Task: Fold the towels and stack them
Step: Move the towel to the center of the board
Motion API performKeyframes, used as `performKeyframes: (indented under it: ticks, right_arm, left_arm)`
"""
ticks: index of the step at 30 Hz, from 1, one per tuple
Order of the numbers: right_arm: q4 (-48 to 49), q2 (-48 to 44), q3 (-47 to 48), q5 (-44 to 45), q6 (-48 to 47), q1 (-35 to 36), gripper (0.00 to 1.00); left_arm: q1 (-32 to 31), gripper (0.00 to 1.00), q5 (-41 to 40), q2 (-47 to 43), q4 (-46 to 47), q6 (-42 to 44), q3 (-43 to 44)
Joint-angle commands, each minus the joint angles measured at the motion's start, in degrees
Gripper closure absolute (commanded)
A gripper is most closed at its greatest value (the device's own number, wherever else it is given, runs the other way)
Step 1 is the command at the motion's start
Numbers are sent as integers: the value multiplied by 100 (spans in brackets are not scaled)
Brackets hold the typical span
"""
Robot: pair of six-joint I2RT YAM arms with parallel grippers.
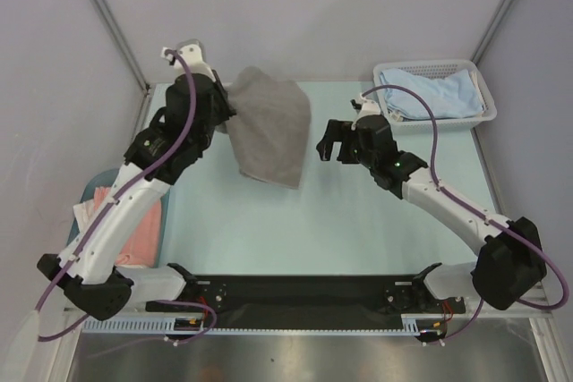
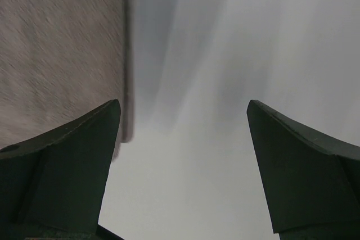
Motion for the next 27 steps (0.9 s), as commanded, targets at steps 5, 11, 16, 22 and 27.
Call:
performKeyframes:
  ticks: [5,11,16,22,27]
  right_arm:
    - [332,-591,-312,553,185,-201,0]
    - [227,-635,-409,685,379,-472,0]
    - [306,-539,-506,492,441,-640,0]
    - [411,-293,-488,255,511,-632,0]
    - [359,-99,-480,26,520,-483,0]
  left_arm:
    - [-116,100,1583,27,1193,70,-1460]
    - [-1055,100,2219,265,2079,272,-3047]
    - [-1951,100,3449,159,3198,-1,-4501]
    - [-2436,85,3749,-59,3988,-545,-5785]
    - [-2428,57,2978,-910,3464,-459,-5700]
